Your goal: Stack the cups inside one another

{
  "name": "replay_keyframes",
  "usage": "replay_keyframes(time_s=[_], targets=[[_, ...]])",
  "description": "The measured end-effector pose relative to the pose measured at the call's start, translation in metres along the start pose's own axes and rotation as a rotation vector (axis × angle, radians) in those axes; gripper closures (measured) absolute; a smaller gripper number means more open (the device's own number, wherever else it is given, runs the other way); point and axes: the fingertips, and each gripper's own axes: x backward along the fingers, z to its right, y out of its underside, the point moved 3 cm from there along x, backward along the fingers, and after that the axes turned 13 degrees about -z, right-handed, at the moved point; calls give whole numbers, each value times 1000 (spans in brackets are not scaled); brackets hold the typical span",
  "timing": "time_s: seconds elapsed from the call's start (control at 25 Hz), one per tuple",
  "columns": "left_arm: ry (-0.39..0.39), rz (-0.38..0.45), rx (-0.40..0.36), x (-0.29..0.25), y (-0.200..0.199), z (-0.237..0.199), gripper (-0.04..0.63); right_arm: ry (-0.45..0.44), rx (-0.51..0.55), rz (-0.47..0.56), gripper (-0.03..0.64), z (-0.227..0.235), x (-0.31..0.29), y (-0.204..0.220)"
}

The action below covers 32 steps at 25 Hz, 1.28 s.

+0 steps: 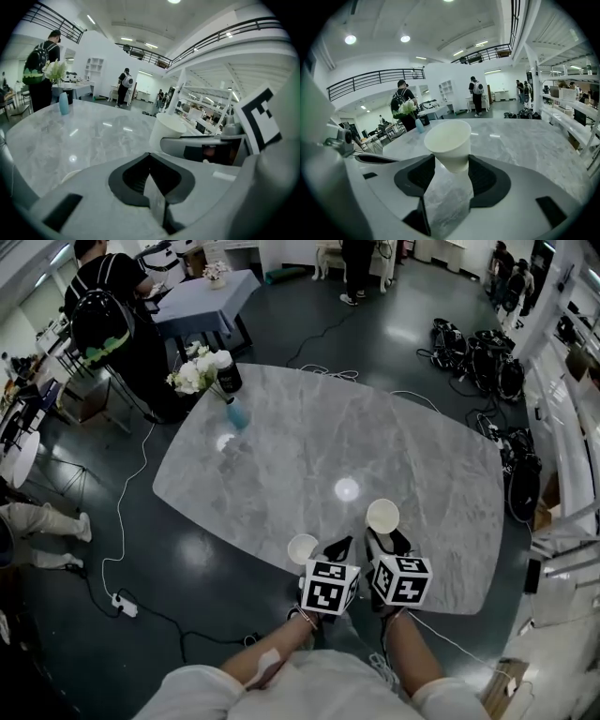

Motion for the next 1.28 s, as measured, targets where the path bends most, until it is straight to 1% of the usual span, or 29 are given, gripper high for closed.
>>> replay_keyframes(time_s=[0.28, 0.64, 0.92, 1.28], targets=[[-70, 96, 71, 37, -20, -40, 600, -75, 84, 22, 410, -45, -14, -30], [-164, 170, 160, 88, -16, -91, 600, -152, 178, 20, 410, -107, -21, -45], [-198, 183, 209, 113, 5, -113, 600, -167, 211, 6, 411, -134, -15, -36], [-184, 160, 223, 127, 39, -126, 600, -143, 187, -6, 411, -154, -5, -7]])
